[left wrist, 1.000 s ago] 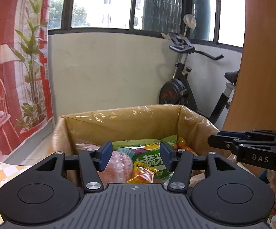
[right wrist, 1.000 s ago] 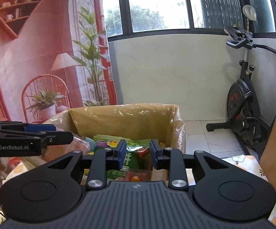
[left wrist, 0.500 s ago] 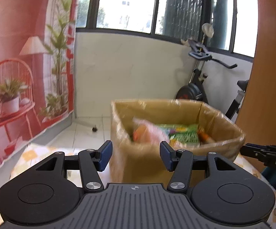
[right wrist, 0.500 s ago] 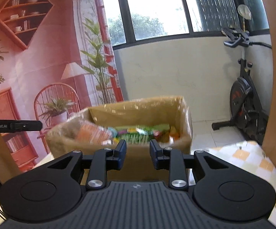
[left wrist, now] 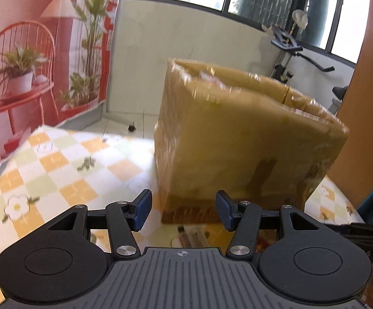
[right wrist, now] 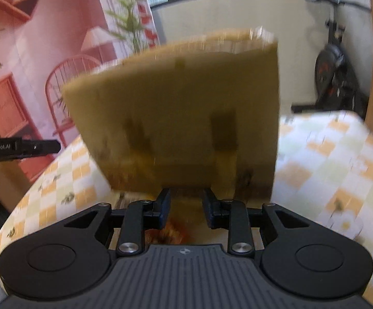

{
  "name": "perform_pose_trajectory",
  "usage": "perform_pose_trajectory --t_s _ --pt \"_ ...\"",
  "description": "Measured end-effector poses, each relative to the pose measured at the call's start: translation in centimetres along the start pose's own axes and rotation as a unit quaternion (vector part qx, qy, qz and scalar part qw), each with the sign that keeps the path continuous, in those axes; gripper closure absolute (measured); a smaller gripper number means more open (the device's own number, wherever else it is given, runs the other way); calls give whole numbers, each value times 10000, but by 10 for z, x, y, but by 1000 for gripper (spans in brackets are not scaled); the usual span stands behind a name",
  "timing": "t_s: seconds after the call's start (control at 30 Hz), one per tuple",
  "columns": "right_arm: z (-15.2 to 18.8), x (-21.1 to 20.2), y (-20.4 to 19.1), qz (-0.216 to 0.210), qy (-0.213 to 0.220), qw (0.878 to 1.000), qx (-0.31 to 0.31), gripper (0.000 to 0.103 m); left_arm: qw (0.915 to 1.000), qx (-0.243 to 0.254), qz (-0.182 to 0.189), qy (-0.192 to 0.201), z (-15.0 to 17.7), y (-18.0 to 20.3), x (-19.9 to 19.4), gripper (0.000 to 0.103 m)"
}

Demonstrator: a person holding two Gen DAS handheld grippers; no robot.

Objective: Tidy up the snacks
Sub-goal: 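Move both tools back down to the last snacks on the table, then grasp the clear packet with the left tool while the right tool grasps the red packet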

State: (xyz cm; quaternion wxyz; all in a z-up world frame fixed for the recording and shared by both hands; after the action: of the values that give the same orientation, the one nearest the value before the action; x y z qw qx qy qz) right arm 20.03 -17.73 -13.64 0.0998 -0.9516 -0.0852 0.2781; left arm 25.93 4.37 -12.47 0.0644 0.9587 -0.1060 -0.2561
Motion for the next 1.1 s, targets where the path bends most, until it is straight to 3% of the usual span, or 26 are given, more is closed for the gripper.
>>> perform_pose_trajectory --t_s 0.23,0.4,0.5,0.67,0.93,1.03,1.1 --pt "31 26 -3 -160 -785 9961 372 68 9997 -69 -72 -219 25 -13 5 46" --pt "43 44 -5 -176 -1126 9907 738 54 9991 -219 -97 -349 37 -23 8 46" --pt "48 54 -7 -113 -1206 9890 845 44 9987 -313 -111 -391 43 -27 8 46" --pt "48 66 -14 13 -1124 9910 724 41 9982 -372 -165 -442 50 -30 10 46" --pt "51 82 -35 228 -896 9956 -124 42 9975 -462 -192 -505 57 -27 13 46" --pt "57 82 -42 295 -782 9943 -662 47 9971 -459 -203 -573 61 -25 13 46" --pt "61 80 -42 197 -718 9944 -748 57 9967 -450 -226 -629 63 -23 15 46"
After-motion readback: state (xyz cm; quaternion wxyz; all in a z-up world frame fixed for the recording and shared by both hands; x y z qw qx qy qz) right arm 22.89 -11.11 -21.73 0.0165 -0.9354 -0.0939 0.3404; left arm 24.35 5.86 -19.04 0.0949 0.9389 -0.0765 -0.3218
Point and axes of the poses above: each gripper's, at about its wrist camera, not at the fingertips, and x roughly the way its jaws point, y to its right, z to its underside, the point moved 2 cm from there along x, roughly the way its jaws point, and after that the axes turned 7 degrees about y, right-handed, at the moved point
